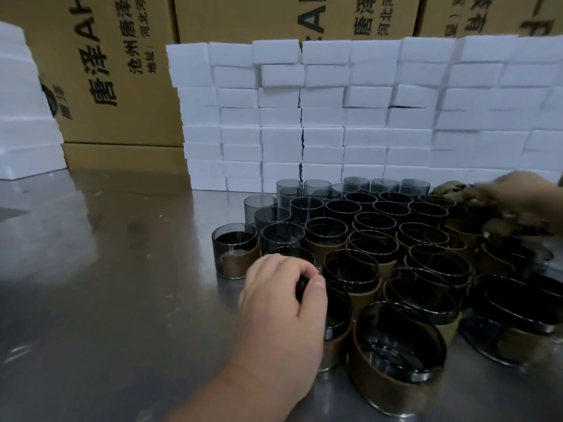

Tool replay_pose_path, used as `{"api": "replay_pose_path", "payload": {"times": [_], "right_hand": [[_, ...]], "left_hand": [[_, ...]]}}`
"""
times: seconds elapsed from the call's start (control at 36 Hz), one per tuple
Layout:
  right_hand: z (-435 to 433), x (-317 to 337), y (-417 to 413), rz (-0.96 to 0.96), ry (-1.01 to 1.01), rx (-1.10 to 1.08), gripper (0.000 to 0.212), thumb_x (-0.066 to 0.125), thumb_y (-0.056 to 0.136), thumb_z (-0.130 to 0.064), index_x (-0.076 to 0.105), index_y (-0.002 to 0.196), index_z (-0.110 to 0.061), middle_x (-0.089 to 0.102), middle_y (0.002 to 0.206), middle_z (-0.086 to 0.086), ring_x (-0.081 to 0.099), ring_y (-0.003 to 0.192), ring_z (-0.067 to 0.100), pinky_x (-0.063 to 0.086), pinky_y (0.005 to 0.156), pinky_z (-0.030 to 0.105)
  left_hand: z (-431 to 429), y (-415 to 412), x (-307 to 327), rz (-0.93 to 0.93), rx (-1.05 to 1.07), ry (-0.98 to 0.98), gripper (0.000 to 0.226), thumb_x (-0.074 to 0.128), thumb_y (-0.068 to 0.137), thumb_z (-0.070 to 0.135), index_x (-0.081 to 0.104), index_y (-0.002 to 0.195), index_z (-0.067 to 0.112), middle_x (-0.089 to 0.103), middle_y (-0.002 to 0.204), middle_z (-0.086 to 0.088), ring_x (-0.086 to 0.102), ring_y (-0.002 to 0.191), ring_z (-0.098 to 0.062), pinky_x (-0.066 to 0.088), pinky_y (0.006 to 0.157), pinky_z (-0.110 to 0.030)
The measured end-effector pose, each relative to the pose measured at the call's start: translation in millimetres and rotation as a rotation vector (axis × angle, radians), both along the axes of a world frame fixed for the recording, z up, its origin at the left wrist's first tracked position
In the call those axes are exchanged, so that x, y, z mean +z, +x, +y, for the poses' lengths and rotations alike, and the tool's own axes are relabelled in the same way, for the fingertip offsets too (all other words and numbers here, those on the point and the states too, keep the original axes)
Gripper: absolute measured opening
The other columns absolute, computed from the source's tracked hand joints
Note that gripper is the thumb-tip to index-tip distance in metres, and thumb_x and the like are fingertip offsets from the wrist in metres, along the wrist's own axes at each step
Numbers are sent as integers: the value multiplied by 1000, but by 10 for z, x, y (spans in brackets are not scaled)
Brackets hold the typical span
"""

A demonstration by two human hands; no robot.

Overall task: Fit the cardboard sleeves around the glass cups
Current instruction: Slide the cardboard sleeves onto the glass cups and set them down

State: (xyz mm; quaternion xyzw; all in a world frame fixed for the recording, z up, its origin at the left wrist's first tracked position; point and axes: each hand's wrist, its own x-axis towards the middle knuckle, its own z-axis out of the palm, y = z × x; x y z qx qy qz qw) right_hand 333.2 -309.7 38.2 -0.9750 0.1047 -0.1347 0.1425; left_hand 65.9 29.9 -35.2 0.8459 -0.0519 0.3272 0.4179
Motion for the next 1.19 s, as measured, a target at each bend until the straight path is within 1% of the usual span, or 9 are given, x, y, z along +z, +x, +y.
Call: {"api": "replay_pose_path", "payload": {"times": [0.08,0.22,0.39,0.56,0.67,0.86,1.03,1.08,1.19], "right_hand": [[-104,156,-93,-134,-61,-28,43,44,95,-32,69,85,1,65,88,22,57,87,36,47,81,39],[-3,-37,-171,98,15,-13,48,54,93,-35,49,133,-8,48,135,21,45,121,37,36,100,38],[27,-110,-210,151,139,93,50,66,82,-43,62,119,-11,56,122,15,53,104,31,41,92,36],[107,-46,-290,175,102,184,64,71,77,-44,53,130,-13,49,134,14,46,120,33,36,100,39],[253,-10,-427,312,-216,188,44,69,80,-35,58,119,-18,55,122,11,51,110,28,42,93,33],[453,26,-537,89,-561,185,18,54,84,-40,58,81,-23,53,74,-3,54,77,21,40,63,26],[510,32,-565,53,-516,228,24,58,83,-28,35,85,-34,35,77,-11,43,77,17,32,64,26],[517,53,-571,130,-580,190,12,56,83,-28,46,89,-27,44,81,-8,48,80,18,38,66,26],[530,104,-617,71,-760,79,23,61,78,-34,64,97,-22,61,94,-2,58,91,20,35,69,24]], "left_hand": [[-5,-2,0,-2,3,-2,16,36,75,40,50,71,34,50,86,26,36,103,11,29,85,-9],[-18,-2,-1,3,3,-16,16,36,75,39,50,70,35,50,83,25,35,103,12,29,84,-8],[-9,11,-6,7,-4,-37,16,37,75,39,51,70,33,51,83,26,35,105,10,29,86,-10],[-22,10,2,16,-8,-56,21,33,83,39,49,69,35,50,82,24,35,102,8,28,88,-22],[-12,-6,23,31,-29,-52,14,36,77,38,48,70,36,49,84,24,34,101,4,29,92,-25],[-12,-11,14,41,-36,-53,18,35,77,41,50,73,32,50,85,23,34,102,5,30,94,-25],[0,2,-2,44,-37,-42,18,34,77,41,49,72,32,49,86,22,33,102,4,31,95,-28],[2,12,-7,37,-40,-37,16,36,79,40,49,72,32,49,85,22,33,101,5,32,95,-28],[6,20,-8,38,-48,-29,15,36,80,39,47,72,33,48,86,21,33,101,4,31,94,-27]]}}
